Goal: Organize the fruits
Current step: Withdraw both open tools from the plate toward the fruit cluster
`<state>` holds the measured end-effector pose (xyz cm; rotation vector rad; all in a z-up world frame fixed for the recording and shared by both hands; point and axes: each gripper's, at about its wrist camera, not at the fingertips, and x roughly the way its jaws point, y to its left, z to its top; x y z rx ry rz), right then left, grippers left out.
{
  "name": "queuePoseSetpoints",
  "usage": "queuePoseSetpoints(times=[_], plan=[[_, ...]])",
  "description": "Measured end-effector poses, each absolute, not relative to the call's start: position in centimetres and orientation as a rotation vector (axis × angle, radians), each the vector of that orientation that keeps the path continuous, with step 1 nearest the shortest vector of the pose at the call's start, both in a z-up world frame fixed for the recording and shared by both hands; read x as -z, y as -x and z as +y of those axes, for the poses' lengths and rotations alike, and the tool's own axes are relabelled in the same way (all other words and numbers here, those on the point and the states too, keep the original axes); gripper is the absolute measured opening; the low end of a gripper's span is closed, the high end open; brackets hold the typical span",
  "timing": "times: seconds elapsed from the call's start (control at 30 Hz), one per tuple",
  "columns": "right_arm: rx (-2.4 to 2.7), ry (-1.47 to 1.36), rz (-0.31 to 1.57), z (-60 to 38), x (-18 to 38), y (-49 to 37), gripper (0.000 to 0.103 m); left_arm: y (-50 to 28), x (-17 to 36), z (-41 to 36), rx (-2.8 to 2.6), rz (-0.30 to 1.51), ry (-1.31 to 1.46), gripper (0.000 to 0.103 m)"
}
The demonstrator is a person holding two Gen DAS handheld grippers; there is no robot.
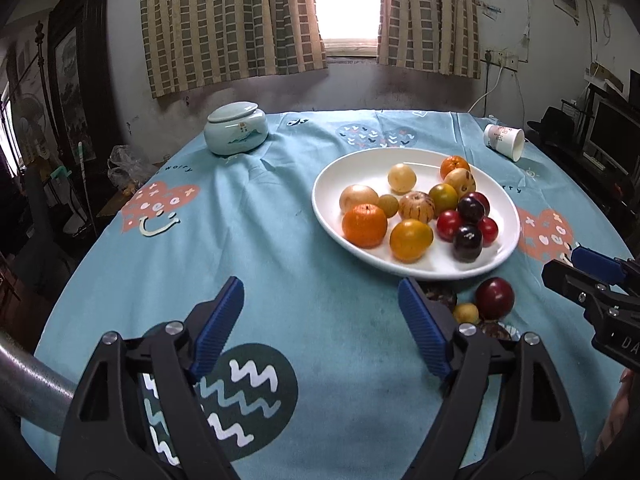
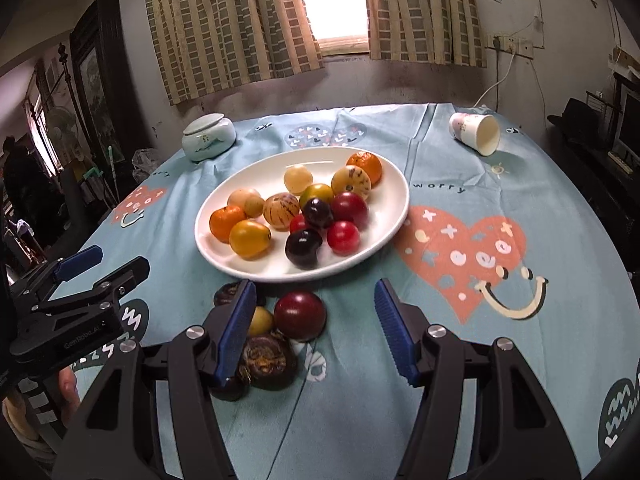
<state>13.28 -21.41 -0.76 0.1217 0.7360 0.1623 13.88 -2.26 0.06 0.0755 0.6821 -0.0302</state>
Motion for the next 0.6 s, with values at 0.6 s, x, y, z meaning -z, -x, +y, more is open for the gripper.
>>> queuePoseSetpoints(times=[0.6], plan=[[-0.119, -0.131, 0.762, -22.7, 2.2, -11.0, 0.062, -10.5, 2.1, -5.3, 0.149, 0.72, -0.143, 0.084]])
